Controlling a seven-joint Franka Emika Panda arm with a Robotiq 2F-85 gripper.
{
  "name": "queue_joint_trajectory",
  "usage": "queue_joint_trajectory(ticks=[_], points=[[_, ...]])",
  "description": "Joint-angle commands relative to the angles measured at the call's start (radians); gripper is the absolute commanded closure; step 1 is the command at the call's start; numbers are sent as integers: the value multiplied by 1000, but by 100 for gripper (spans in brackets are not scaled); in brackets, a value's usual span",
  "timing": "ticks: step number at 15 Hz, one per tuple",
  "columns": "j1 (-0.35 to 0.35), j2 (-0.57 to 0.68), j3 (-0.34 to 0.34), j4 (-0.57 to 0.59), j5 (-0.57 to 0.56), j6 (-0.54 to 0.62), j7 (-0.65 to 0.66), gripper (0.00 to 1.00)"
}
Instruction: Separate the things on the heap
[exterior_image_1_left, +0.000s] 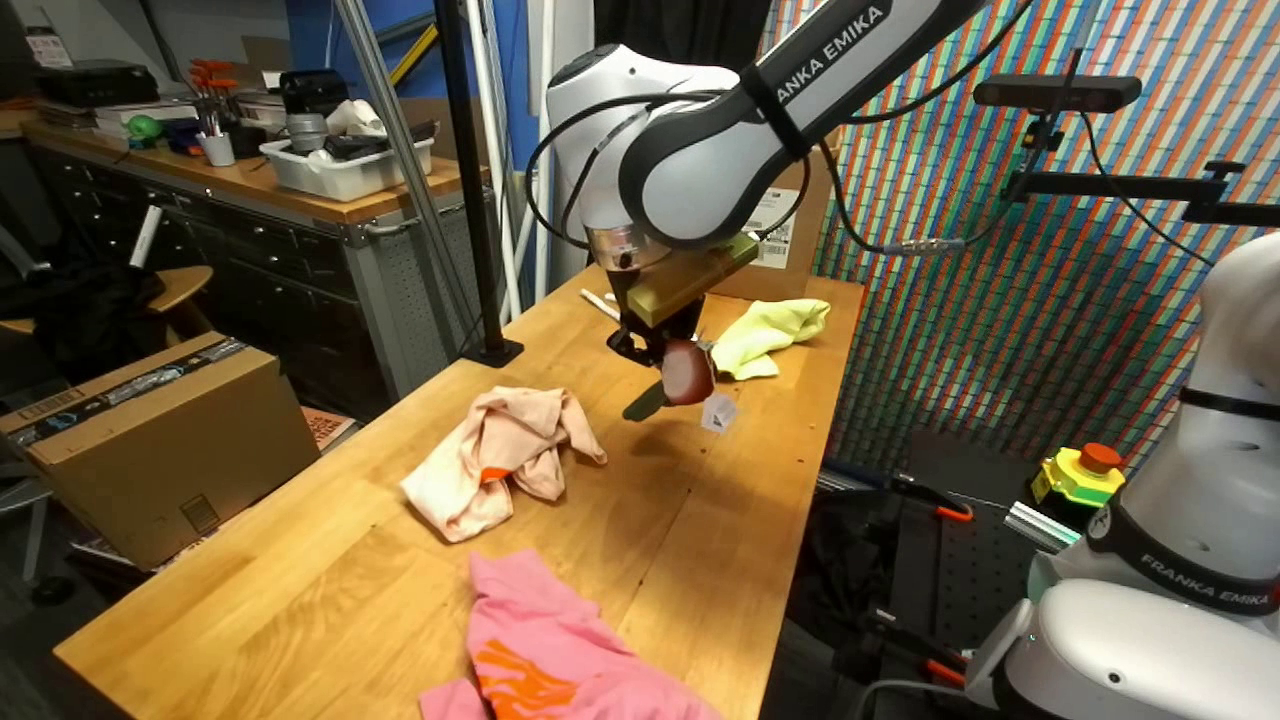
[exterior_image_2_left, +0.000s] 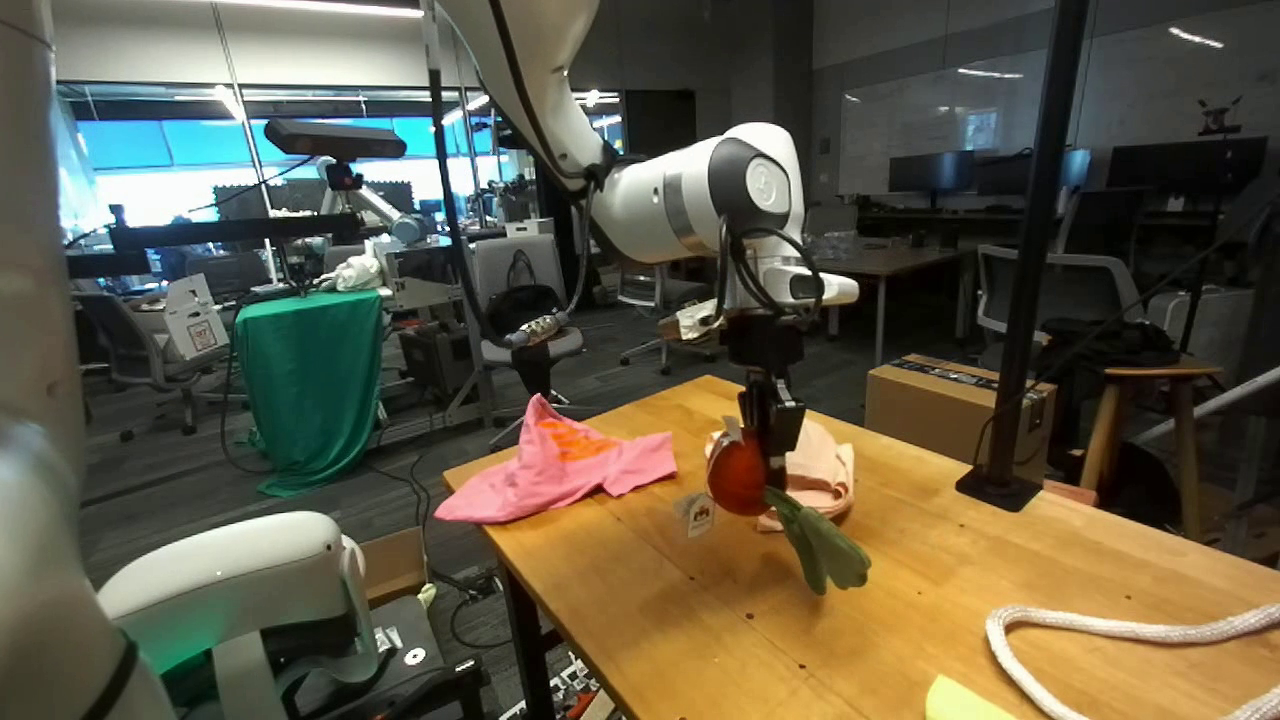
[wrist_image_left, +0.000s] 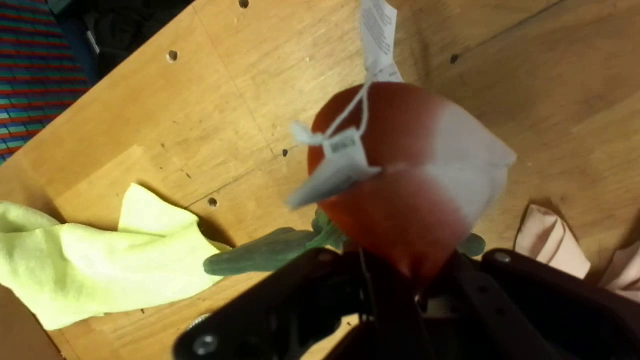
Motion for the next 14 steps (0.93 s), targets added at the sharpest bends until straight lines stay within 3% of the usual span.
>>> queue_joint_trajectory(ticks=[1,14], points=[[-28,-34,32,-38,43,-21,-94,94],[-14,18,69,-34,41,-62,-199,94]])
